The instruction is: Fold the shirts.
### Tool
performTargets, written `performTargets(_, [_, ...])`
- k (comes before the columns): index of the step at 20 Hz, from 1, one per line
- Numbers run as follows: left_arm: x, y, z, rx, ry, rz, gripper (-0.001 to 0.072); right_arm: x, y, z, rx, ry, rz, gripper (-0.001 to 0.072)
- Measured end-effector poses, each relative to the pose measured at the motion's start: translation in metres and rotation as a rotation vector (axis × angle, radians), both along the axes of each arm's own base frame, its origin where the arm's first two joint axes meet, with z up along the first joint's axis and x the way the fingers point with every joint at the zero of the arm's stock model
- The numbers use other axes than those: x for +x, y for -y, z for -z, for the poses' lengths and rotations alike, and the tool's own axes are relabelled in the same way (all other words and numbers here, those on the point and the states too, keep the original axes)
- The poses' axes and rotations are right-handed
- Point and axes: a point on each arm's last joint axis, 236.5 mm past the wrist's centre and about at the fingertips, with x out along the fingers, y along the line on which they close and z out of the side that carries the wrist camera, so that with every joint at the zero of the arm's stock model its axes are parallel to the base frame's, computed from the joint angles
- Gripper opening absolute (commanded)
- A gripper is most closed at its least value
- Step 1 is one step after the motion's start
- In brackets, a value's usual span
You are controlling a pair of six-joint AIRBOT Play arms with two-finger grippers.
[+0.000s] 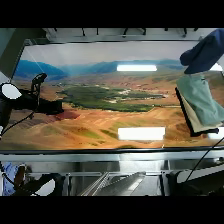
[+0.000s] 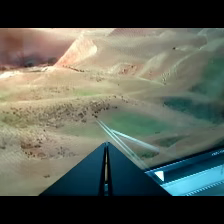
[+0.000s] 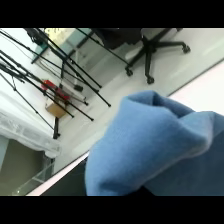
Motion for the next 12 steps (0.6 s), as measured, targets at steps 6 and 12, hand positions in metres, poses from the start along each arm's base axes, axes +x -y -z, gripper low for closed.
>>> performTargets(6, [0.000, 0.000, 0.000, 0.000, 0.001, 0.002, 0.0014, -0.046, 0.017, 0.084, -0.025, -0.365, -0.032, 0.0021])
performTargets(12, [0.003, 0.000, -0.001, 0.001, 0.014, -0.004, 0.0014, -0.143, 0.044, 0.151, 0.008, -0.754, 0.079, 0.0023])
